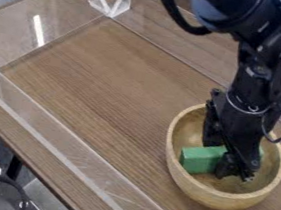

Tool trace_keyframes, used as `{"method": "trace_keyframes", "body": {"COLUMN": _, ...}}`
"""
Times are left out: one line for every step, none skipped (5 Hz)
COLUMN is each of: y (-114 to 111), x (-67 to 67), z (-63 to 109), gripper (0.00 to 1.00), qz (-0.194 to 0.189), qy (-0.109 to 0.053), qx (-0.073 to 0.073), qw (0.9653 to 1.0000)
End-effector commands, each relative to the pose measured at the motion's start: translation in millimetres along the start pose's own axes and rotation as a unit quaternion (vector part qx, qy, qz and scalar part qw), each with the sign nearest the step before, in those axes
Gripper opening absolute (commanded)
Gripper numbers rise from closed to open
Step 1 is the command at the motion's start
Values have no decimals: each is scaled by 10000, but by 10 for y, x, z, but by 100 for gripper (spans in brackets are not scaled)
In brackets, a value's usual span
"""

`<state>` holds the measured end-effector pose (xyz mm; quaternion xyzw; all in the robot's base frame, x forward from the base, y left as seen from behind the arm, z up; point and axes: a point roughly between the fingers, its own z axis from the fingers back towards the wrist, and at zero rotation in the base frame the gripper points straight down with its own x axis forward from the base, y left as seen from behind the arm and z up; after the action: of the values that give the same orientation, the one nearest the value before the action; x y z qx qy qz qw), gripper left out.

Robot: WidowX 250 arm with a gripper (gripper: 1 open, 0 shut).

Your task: Remove the green block from inside the brown bowl and put it on the table

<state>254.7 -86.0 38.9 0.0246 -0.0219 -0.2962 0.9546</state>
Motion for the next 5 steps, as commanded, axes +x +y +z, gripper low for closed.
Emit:
{"method": "trace_keyframes", "body": {"y": 31, "x": 58, "z": 105, "gripper": 0, "qz": -50, "qy": -211, "qx": 62, "qw": 9997}}
{"method": "trace_keyframes", "body": {"y": 26, "x": 58, "z": 291, "gripper": 0, "qz": -83, "qy": -378, "qx": 97, "qw": 9992}}
{"method": "trace_keyframes", "body": {"y": 84, "x": 68, "z": 635, "gripper": 0, "qz": -51, "qy": -657, "qx": 261, "qw": 9975}}
{"method": "trace_keyframes", "body": {"y": 377, "x": 44, "z": 826, "gripper": 0, "qz": 186, "qy": -798, "qx": 559, "qw": 9951}}
{"method": "trace_keyframes", "body": {"y": 846, "x": -29, "z": 844, "gripper": 0, "qz": 653, "qy": -795, "qx": 769, "qw": 9917}}
